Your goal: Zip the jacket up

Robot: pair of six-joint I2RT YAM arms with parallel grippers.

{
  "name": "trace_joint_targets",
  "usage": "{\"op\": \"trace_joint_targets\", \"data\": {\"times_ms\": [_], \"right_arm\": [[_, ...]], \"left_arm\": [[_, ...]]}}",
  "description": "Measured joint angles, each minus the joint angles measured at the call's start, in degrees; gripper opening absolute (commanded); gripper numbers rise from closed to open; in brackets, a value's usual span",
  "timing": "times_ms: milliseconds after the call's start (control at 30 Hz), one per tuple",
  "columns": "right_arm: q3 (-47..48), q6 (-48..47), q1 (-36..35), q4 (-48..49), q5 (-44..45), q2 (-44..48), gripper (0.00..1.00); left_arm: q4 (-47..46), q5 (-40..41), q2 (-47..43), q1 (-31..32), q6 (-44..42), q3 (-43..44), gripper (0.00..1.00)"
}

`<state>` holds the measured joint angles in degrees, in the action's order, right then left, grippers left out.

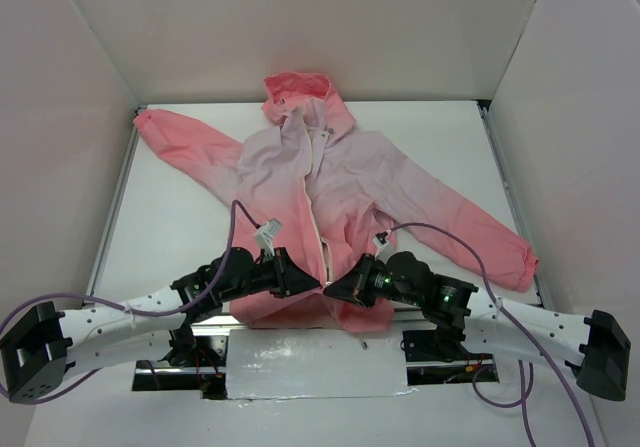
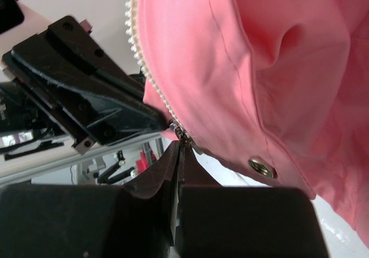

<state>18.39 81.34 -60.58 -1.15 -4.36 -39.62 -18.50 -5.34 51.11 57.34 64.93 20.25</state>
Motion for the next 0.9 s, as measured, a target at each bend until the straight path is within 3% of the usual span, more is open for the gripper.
{"op": "trace_joint_targets", "data": {"times_ms": [567, 900], "right_arm": [[0.5, 2.0, 0.0, 3.4, 11.2, -0.9, 0.00], [3.4, -0.5, 6.2, 2.9, 5.5, -4.2, 0.00]], "left_arm": [[-5.4, 1.4, 0.0, -0.3, -0.1, -1.1, 0.00], [-9.7, 2.0, 2.7, -1.0, -0.4, -1.2, 0.00]]}}
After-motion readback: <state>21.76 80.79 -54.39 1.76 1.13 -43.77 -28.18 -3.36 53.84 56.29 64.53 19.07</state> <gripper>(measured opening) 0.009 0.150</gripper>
